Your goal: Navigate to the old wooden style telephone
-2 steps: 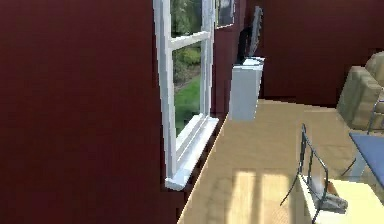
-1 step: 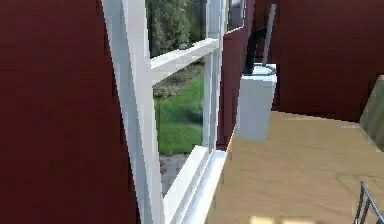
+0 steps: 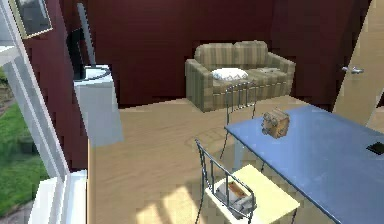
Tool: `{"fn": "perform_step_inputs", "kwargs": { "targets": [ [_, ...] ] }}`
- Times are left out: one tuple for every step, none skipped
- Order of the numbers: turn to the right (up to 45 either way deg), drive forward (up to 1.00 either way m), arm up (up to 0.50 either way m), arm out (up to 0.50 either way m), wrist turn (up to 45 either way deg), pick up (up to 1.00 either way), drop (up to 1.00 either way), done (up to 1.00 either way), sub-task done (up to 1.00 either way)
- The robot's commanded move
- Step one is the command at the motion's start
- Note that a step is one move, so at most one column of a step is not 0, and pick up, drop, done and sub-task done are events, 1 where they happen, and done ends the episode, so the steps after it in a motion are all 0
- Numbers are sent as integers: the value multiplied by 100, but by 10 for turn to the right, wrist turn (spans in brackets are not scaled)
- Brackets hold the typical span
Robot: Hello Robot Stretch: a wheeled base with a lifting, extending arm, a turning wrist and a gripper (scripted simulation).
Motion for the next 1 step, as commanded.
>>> {"fn": "perform_step_inputs", "kwargs": {
  "targets": [
    [180, 0, 0, 0, 0, 0, 0, 0, 0]
  ]
}}
